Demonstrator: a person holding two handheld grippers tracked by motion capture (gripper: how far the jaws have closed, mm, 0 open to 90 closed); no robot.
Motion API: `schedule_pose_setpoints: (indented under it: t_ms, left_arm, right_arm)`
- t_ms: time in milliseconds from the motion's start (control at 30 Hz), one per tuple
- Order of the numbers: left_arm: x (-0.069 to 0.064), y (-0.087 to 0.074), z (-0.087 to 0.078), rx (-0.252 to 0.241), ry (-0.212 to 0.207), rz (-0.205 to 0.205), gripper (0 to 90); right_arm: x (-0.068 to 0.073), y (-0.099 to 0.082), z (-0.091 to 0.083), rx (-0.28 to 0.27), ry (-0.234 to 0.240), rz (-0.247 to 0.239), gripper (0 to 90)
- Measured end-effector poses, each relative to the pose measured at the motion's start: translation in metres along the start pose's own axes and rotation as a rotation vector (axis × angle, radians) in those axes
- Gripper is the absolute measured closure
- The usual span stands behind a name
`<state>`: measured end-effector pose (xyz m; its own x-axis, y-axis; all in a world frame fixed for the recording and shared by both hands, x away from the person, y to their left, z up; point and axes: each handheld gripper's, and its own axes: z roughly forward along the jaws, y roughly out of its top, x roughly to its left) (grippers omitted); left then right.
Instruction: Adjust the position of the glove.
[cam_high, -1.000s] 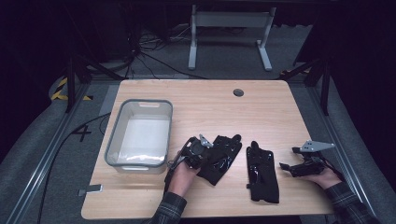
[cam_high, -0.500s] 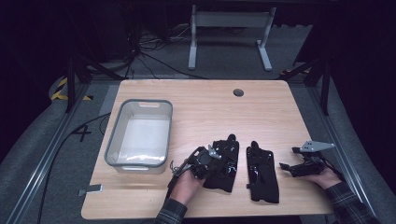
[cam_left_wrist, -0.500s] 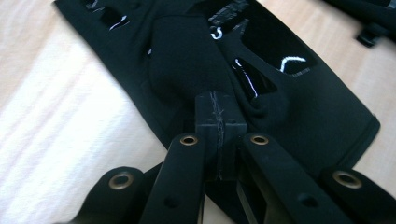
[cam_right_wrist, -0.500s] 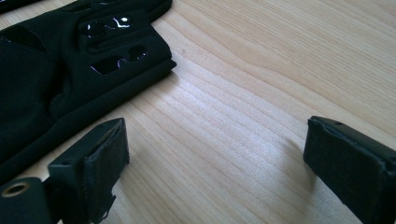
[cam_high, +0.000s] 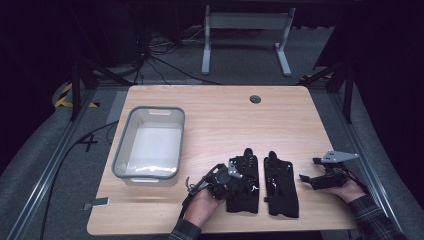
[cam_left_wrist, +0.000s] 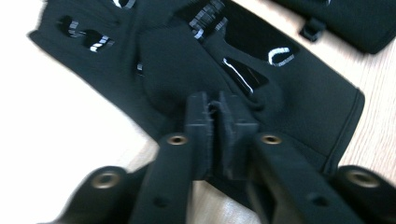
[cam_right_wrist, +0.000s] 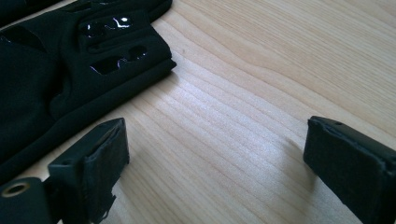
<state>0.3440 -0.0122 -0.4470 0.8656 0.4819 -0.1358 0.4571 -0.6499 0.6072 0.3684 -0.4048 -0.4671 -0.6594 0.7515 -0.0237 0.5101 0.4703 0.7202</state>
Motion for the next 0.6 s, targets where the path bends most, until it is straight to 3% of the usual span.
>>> schedule_pose_setpoints:
  t_ms: [167,300,600]
  left_arm:
    - [0.006,-0.002,-0.009,-0.044,0.028,-0.046,68.4]
    - [0.013,-0.005,-0.007,-0.046,0.048,-0.094,55.2]
    - [0.020,0.001,0.006,-0.045,0.076,-0.117,52.2]
  right_arm:
    - [0.000,0.000,0.000,0.000,0.000,0.000,7.3]
    - [0.000,0.000,0.000,0.000,0.000,0.000,7.3]
    - [0.000,0.000,0.000,0.000,0.001,0.001,7.3]
